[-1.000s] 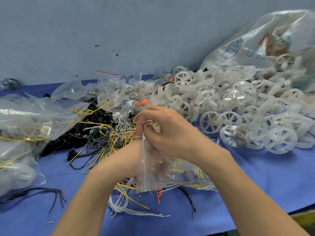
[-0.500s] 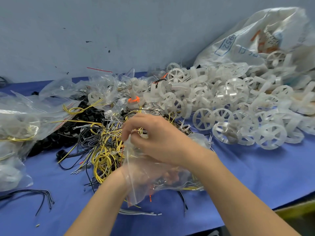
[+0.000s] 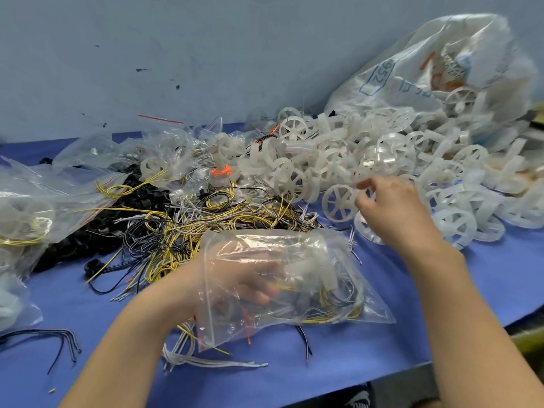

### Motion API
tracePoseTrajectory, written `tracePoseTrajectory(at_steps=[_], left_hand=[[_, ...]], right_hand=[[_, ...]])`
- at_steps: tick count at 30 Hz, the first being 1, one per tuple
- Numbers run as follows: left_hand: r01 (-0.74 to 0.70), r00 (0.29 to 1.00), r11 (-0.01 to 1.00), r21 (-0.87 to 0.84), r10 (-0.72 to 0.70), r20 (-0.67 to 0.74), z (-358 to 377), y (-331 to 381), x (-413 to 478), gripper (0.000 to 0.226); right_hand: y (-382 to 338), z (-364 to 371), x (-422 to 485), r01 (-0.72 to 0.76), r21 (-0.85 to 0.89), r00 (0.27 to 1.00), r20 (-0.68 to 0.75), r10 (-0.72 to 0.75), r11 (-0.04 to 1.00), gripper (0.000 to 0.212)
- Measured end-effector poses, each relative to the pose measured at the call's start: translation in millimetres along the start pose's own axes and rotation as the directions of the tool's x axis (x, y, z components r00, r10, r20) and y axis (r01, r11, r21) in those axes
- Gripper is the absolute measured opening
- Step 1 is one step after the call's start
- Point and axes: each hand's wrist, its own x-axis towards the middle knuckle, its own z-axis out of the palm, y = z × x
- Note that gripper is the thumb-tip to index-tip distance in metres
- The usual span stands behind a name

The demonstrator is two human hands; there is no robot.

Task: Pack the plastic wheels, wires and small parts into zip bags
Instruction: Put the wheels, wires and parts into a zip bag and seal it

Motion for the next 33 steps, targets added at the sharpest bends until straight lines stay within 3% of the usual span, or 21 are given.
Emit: tracePoseTrajectory(at_steps=[3,7,15,23,25,27,30,33], left_hand=[[-0.010,0.998,0.999,-0.042,0.008,-0.058,-0.7,4.6,-9.1,0.063],[-0.135,0.984,0.983,-0.125,0.119,-0.131,-6.9,8.2,-33.9,0.031],[-0.233,0.872,0.932,-0.276,0.074,-0.484,-17.0,9.9,-46.7,0.026],[-0.383,0.758,0.875,-0.297,0.114,-0.642,-26.0,11.7,-50.4,0.027],[-0.409,0.725,0.867,-0.286,0.118,-0.679,-26.4,12.3,-50.1,0.026],[-0.475,0.672,0.838,-0.267,0.151,-0.725,-26.5,15.3,-52.2,0.025],[-0.602,0.556,0.784,-0.151,0.276,-0.784,-25.7,23.3,-58.3,0.025],[-0.666,0.461,0.745,0.038,0.451,-0.764,-16.0,33.6,-62.3,0.023]], right_hand=[[1.0,2.9,-6.5,0.022,-0.043,0.999,0.033,-0.020,0.999,0.035],[4.5,4.8,-10.2,0.056,-0.091,0.998,0.005,-0.056,0.994,0.036],[12.4,7.6,-13.0,0.042,-0.114,0.999,0.035,-0.038,0.993,0.045],[7.3,-4.9,-13.6,0.074,-0.077,0.980,-0.177,-0.087,0.994,0.037],[4.1,-11.5,-13.3,0.119,0.058,0.971,-0.214,-0.104,0.991,0.033],[-2.1,-19.5,-12.9,0.150,0.318,0.972,-0.223,-0.080,0.936,0.030],[-16.5,-30.5,-16.1,0.190,0.670,0.979,-0.181,-0.089,0.718,0.030],[-35.7,-33.6,-22.1,0.169,0.880,0.974,-0.081,-0.211,0.444,0.032]])
